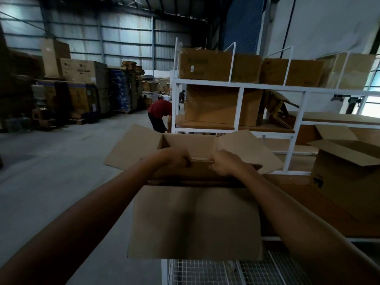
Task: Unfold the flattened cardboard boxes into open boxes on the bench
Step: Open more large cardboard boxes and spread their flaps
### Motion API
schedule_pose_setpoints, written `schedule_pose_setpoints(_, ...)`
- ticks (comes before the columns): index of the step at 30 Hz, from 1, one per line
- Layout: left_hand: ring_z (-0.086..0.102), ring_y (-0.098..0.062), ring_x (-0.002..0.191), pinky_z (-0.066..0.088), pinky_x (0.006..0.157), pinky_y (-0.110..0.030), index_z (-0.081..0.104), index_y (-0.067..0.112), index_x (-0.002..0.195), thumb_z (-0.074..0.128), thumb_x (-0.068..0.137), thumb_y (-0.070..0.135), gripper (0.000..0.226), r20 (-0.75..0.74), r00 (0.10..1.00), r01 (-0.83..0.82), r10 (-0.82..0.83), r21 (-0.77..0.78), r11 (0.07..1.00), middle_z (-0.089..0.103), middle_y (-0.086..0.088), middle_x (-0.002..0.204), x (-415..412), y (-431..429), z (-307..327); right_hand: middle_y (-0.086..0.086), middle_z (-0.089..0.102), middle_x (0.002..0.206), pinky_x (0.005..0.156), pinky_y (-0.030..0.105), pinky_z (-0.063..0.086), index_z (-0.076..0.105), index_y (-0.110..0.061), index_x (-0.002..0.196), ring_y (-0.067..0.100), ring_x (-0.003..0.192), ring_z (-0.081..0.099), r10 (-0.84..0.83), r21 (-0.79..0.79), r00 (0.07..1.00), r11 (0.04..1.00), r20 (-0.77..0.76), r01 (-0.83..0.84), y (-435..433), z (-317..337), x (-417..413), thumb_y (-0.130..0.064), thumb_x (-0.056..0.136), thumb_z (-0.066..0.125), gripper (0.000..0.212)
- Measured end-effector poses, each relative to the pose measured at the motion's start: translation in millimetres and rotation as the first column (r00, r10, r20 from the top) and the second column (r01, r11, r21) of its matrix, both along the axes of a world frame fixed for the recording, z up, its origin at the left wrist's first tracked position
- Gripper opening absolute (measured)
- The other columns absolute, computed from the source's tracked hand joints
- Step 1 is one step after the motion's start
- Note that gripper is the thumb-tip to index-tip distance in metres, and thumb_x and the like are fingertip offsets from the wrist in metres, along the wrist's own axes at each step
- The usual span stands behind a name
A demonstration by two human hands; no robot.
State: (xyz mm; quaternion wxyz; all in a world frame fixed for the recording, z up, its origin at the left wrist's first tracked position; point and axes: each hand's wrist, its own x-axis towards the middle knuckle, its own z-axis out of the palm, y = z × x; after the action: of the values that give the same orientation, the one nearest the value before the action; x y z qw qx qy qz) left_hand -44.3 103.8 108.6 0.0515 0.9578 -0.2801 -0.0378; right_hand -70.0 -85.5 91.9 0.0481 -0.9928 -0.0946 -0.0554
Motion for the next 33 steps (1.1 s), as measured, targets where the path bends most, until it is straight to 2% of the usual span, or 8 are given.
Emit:
schedule_pose_setpoints(3,0.056,-0.021,0.106,0.044,0.088,-0.032,0.056,0.015,0.127,0.055,0.096,0.025,0.032,0.039,0.993,-0.104,0.109,-0.097,0.99,0.057,-0.008,0.127,10,-5,-8,0.003,0.062,0.094,0.071,0.032,0.052,0.061,-0.018,0.104,0.015,0.082,0.059,0.02,-0.002,0.994,1.0,0.107,-0.02,-2,-8,5,-0.025,0.099,0.05,0.014)
schedule_pose_setpoints(8,0.056,-0.016,0.097,0.044,0.085,-0.03,0.063,0.013,0.119,0.054,0.098,0.021,0.025,-0.079,0.994,-0.075,0.074,-0.001,0.997,0.061,-0.005,0.118,15,-5,-16,0.008,0.064,0.108,0.078,0.035,0.052,0.061,-0.012,0.117,0.021,0.093,0.061,0.061,-0.045,0.998,0.997,-0.002,-0.062,-3,-16,12,-0.022,0.098,0.051,0.023)
schedule_pose_setpoints(12,0.062,-0.018,0.096,0.052,0.09,-0.038,0.065,0.018,0.114,0.06,0.093,0.026,0.022,-0.103,0.987,-0.125,0.122,-0.024,0.992,0.065,-0.004,0.114,31,-1,-48,0.006,0.062,0.1,0.066,0.03,0.043,0.059,-0.014,0.102,0.019,0.085,0.057,0.058,-0.039,0.998,0.998,-0.017,-0.059,-4,-35,15,-0.022,0.098,0.048,0.014)
schedule_pose_setpoints(17,0.062,-0.017,0.096,0.052,0.089,-0.037,0.066,0.02,0.106,0.062,0.092,0.029,0.017,-0.112,0.988,-0.118,0.107,-0.09,0.989,0.064,0.0,0.107,48,0,-61,0.005,0.063,0.097,0.077,0.034,0.051,0.062,-0.013,0.098,0.017,0.084,0.057,0.07,0.018,0.997,0.997,0.044,-0.071,-5,-45,27,-0.021,0.095,0.05,0.015)
schedule_pose_setpoints(21,0.059,-0.013,0.091,0.046,0.087,-0.034,0.062,0.021,0.105,0.059,0.093,0.027,0.013,-0.299,0.954,-0.024,0.014,-0.028,0.999,0.062,0.005,0.1,56,-3,-44,0.0,0.058,0.084,0.068,0.032,0.049,0.058,-0.022,0.09,0.016,0.074,0.056,0.063,0.034,0.995,0.998,-0.075,-0.061,-7,-42,40,-0.027,0.089,0.057,0.005)
schedule_pose_setpoints(26,0.056,-0.014,0.096,0.043,0.086,-0.033,0.055,0.022,0.123,0.06,0.093,0.036,0.034,-0.398,0.917,0.047,-0.019,0.061,0.997,0.055,0.011,0.098,60,-12,-29,0.007,0.062,0.102,0.074,0.029,0.05,0.062,-0.008,0.112,0.018,0.09,0.059,0.043,0.069,0.947,0.997,-0.319,-0.022,-15,-24,55,-0.022,0.091,0.061,0.025)
schedule_pose_setpoints(31,0.059,-0.017,0.089,0.046,0.083,-0.032,0.055,0.024,0.1,0.059,0.095,0.027,0.007,-0.366,0.931,0.043,-0.018,0.06,0.997,0.06,0.0,0.1,64,-12,-45,0.01,0.061,0.104,0.073,0.03,0.051,0.061,-0.013,0.097,0.017,0.085,0.058,0.016,-0.1,0.961,0.994,-0.276,-0.045,-21,-44,60,-0.02,0.091,0.06,0.009)
schedule_pose_setpoints(33,0.058,-0.012,0.09,0.043,0.09,-0.033,0.054,0.025,0.109,0.057,0.096,0.035,0.017,-0.464,0.885,0.048,-0.04,0.005,0.999,0.057,0.009,0.094,58,-9,-37,0.01,0.061,0.112,0.079,0.033,0.051,0.063,-0.01,0.11,0.019,0.092,0.058,0.026,-0.051,0.953,0.998,-0.303,-0.043,-22,-43,62,-0.03,0.09,0.065,0.028)
